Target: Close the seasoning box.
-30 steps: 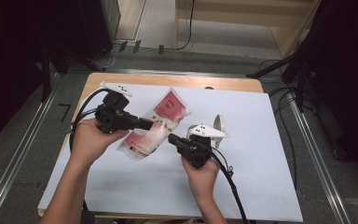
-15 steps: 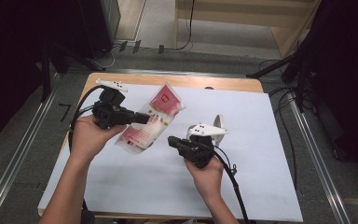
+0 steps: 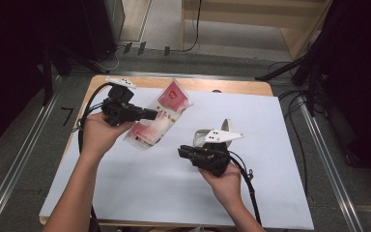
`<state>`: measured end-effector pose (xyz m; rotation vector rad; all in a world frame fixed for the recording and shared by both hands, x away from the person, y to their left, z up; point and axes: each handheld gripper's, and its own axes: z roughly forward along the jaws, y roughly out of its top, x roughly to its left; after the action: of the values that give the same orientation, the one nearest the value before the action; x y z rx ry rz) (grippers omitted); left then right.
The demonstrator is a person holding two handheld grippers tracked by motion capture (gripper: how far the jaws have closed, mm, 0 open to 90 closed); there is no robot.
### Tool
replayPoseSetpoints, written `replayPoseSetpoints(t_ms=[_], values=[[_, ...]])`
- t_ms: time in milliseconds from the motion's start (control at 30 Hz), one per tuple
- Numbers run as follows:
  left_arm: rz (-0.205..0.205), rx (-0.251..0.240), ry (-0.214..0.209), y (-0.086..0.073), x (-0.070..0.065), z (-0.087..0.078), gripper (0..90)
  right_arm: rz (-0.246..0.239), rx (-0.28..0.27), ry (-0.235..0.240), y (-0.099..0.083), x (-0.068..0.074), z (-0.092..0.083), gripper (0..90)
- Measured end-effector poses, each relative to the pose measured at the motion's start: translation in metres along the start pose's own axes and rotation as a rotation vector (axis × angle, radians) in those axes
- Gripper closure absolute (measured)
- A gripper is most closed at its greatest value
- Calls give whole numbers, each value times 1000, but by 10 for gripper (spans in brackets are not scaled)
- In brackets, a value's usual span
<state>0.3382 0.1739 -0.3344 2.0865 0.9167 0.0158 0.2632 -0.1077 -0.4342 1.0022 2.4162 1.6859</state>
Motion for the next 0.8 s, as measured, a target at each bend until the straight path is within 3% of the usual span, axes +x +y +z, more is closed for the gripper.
replayPoseSetpoints(t_ms=[133, 167, 333, 400, 467, 533, 633, 800], values=[[-7, -1, -3, 1, 6, 6, 900, -3, -4, 9, -3, -3, -3, 741], [-1, -8, -6, 1, 9, 10, 900, -30, -9, 1, -4, -4, -5, 731], [-7, -4, -17, 2, 21, 23, 900, -17, 6, 41, -6, -10, -6, 693], [-5, -2, -10, 2, 23, 25, 900, -15, 18, 51, -8, -11, -6, 692], [0, -3, 1, 2, 29, 32, 900, -45, 36, 52, -12, -11, -11, 684], [-10, -8, -9, 2, 30, 35, 900, -42, 34, 56, -14, -11, -13, 681], [-4, -37, 12, 2, 33, 41, 900, -20, 43, 62, -21, -14, -19, 668], [2, -48, 28, -3, 37, 48, 900, -32, 62, 51, -29, -16, -24, 660]])
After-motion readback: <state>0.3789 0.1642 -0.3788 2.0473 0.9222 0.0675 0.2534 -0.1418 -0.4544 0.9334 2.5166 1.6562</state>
